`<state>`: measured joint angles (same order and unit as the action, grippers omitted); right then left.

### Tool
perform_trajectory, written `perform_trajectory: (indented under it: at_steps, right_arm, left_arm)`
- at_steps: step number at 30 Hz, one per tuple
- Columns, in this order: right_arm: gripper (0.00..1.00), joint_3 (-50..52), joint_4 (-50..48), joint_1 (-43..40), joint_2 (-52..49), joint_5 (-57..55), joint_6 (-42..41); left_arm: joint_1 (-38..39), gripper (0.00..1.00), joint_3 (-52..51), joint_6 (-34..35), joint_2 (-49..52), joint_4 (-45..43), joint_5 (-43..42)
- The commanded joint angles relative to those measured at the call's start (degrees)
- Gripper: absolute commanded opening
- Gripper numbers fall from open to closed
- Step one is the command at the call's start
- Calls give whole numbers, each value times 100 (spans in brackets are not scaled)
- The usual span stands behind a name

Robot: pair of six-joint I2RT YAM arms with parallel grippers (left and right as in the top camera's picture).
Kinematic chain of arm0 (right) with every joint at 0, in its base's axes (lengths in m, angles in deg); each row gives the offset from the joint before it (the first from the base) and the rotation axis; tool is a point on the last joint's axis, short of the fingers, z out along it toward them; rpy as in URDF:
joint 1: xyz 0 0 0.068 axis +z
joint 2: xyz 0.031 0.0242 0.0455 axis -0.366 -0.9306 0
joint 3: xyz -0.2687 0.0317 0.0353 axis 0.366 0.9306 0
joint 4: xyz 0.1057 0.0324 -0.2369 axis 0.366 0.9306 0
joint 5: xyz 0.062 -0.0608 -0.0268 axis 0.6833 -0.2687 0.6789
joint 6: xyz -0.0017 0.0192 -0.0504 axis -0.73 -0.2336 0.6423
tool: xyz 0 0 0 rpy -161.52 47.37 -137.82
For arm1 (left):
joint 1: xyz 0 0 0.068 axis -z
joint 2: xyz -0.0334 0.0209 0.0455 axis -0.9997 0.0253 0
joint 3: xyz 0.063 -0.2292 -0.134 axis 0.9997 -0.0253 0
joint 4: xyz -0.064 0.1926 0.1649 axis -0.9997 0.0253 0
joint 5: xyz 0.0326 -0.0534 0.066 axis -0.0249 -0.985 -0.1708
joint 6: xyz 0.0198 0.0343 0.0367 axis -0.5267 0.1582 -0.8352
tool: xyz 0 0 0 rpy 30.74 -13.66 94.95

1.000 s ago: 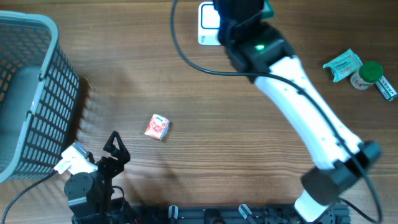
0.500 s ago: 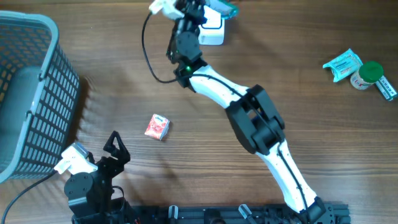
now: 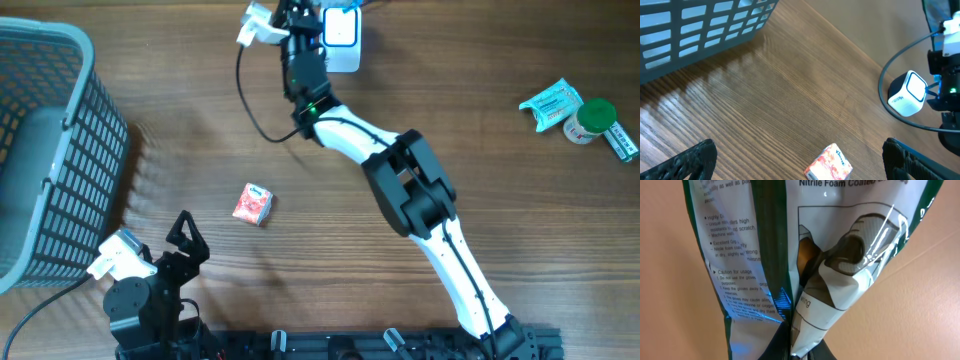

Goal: Scan the item barcode
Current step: 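Hold the green wipes pack over the white scanner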

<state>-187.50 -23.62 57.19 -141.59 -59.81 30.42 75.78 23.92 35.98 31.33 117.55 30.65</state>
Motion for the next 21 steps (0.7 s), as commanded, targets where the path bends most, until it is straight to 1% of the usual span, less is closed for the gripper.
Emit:
perform_trajectory:
  at_steps: [1, 4, 6, 9, 11, 14, 17, 21]
  right_arm:
    - [5, -55, -48, -260, -179, 389, -433]
    - [5, -59, -17, -264, -332, 455, -1152]
    - [5, -59, 81, -212, -557, 225, -1434]
    - [5, -57, 111, -48, -879, -33, -1445]
    - [5, -57, 304, 76, -1038, -197, -1460]
    - [5, -52, 605, 262, -1071, -763, -2068]
    - [5, -52, 741, 358, -1071, -922, -2212]
    - [4, -57, 684, 369, -1056, -1084, -2214]
  left_arm:
    - [-9, 100, -2, 33, -37, -13, 37]
    - [-9, 100, -2, 33, -35, -13, 37]
    - [-9, 100, -2, 33, -35, -13, 37]
    - [-9, 100, -2, 33, -37, -13, 37]
    - [-9, 100, -2, 33, -37, -13, 37]
    - [-9, 100, -2, 33, -35, -13, 37]
    - [-9, 100, -2, 33, -35, -13, 37]
    - [-9, 100, -2, 33, -35, -13, 37]
